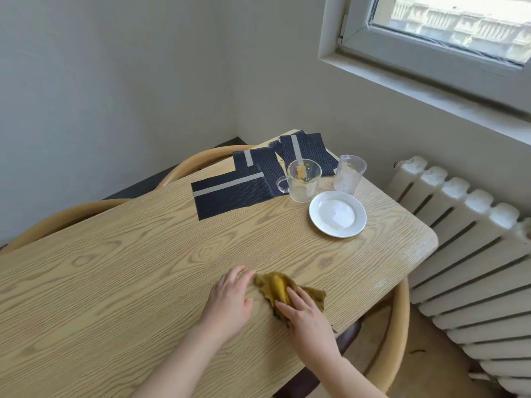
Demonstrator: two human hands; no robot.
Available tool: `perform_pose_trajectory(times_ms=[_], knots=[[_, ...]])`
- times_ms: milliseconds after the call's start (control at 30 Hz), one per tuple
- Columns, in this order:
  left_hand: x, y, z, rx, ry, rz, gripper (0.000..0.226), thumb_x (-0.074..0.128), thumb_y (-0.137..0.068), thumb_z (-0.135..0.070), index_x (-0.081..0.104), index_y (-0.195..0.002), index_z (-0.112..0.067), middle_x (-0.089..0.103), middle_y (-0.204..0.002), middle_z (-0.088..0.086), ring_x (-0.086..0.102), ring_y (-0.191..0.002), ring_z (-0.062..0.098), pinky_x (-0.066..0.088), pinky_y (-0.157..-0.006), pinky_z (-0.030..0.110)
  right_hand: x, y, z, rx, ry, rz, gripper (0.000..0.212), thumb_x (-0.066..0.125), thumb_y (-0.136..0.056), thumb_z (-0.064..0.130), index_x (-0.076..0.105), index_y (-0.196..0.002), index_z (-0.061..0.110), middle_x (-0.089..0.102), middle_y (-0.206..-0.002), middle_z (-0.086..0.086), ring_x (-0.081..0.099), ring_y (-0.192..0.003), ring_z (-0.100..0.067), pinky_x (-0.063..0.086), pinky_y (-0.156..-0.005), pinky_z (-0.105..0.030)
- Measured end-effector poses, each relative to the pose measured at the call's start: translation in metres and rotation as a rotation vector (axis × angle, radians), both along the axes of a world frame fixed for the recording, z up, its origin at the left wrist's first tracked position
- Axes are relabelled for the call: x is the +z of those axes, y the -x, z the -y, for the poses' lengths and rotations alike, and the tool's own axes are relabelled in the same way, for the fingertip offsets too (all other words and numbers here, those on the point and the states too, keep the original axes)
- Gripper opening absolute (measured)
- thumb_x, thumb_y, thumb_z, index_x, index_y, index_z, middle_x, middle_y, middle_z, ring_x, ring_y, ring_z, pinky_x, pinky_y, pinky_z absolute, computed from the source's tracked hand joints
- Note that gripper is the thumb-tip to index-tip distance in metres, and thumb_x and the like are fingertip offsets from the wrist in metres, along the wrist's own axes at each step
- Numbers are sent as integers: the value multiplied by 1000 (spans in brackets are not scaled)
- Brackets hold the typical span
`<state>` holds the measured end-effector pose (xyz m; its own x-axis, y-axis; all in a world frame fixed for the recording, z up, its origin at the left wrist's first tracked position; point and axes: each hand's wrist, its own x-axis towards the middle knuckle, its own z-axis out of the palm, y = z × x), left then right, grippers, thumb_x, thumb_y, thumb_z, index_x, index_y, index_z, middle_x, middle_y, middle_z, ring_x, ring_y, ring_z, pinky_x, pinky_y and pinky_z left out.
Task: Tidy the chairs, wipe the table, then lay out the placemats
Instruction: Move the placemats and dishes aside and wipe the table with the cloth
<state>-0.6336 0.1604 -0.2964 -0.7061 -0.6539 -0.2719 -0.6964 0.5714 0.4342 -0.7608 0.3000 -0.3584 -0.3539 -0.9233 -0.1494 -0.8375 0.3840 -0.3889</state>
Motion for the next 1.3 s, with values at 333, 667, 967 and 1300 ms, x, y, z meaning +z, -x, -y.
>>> perform_pose_trajectory(times_ms=[333,667,967,1300], knots=[[13,-67,14,89,25,12,56,49,-95,-22,27,-147,-27,18,-156,-4,22,-142,16,22,-116,32,24,-2,10,184,-149,-75,57,42,-99,16,27,-149,37,12,-161,5,9,-149,-20,31,-114,-35],[6,-123,16,156,-31,13,57,50,-95,-22,27,-147,-27,17,-156,-4,21,-142,15,21,-116,32,27,-56,21,-67,-49,-76,32,48,-96,16,61,-121,31,56,-123,11,47,-109,-16,41,-86,-23],[29,-130,21,211,-262,-134,78,58,-79,-2,31,-145,-35,21,-152,-14,27,-138,11,38,-103,26,86,-92,50,-411,-58,1302,13,54,-87,14,61,-88,4,61,-83,-20,60,-77,-34,51,-67,-43],[57,-112,17,190,-430,-288,12,65,-85,-36,72,-80,-27,71,-88,-10,64,-91,7,50,-90,32,125,-69,29,-732,13,1424,29,53,-90,17,58,-105,-7,68,-100,-29,66,-90,-44,55,-81,-56]])
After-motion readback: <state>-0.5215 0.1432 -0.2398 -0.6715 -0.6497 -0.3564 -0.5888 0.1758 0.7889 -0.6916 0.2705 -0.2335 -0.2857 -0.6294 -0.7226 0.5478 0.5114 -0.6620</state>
